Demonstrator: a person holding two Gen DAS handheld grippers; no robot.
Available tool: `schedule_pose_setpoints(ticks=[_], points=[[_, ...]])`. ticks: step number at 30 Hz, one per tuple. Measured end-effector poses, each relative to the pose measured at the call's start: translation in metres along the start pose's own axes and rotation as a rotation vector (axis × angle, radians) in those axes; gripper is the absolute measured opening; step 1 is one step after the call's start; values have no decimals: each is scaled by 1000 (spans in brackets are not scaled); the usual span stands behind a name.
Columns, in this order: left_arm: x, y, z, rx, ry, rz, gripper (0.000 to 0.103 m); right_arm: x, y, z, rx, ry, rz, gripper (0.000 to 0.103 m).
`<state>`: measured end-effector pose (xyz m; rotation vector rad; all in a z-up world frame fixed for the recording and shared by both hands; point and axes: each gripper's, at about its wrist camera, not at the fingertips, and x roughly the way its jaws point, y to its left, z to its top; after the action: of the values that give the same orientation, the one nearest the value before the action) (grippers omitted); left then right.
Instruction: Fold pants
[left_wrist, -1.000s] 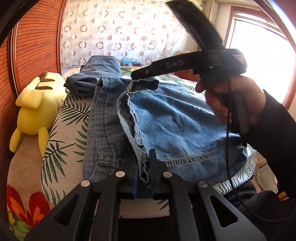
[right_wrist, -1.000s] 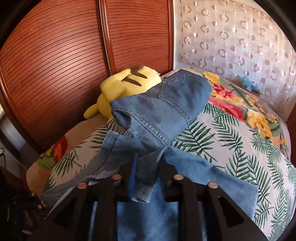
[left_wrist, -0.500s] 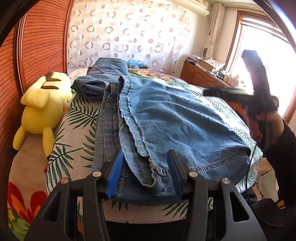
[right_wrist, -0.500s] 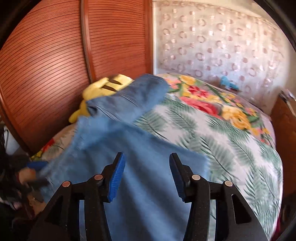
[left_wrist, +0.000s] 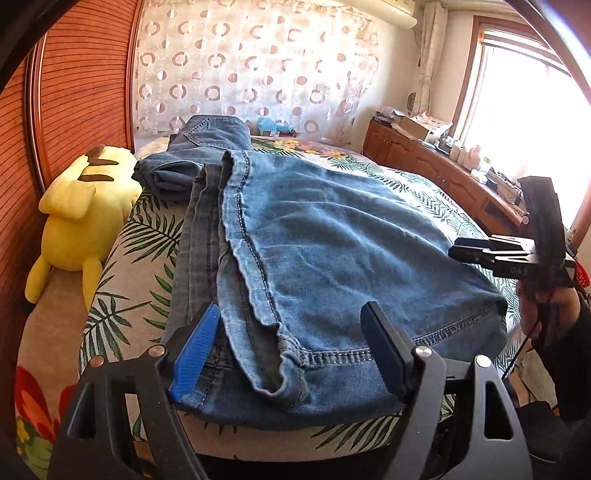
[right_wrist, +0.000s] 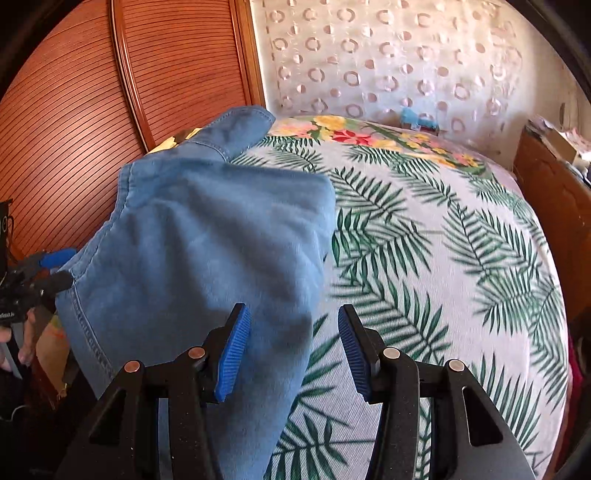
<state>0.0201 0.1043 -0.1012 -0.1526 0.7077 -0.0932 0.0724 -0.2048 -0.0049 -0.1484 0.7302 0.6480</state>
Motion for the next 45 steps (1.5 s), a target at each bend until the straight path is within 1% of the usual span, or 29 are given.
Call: schedule_pose_setpoints(ticks=[3, 5, 10, 23, 33, 38, 39, 42, 43, 44, 45], points=[[2, -2, 0, 4, 6, 9, 79, 5, 1, -3, 11, 0, -1, 52], [3, -3, -1, 11, 9, 14, 79, 11, -3, -3, 16, 6, -4, 57], [5, -4, -2, 11, 14, 19, 79, 22, -6, 2, 50, 20, 18, 59], [7, -3, -4, 15, 17, 24, 79, 55, -9, 17, 66, 34, 67, 59], [8, -3, -4, 15, 17, 25, 79, 72, -5, 28, 54, 30, 89, 59], [9, -3, -4, 15, 18, 26, 79, 81, 1, 33, 34, 34, 83, 59], [9, -3, -4, 15, 18, 26, 79, 82, 1, 32, 31, 33, 87, 57], [9, -4, -4, 16, 19, 25, 79, 85, 2, 34, 39, 34, 117, 41], [9, -3, -4, 16, 19, 26, 79, 85, 1, 35, 38, 36, 128, 29], [9, -4, -5, 16, 19, 27, 79, 85, 1, 36, 38, 36, 135, 19], [9, -4, -5, 16, 19, 26, 79, 84, 1, 37, 34, 31, 133, 15]])
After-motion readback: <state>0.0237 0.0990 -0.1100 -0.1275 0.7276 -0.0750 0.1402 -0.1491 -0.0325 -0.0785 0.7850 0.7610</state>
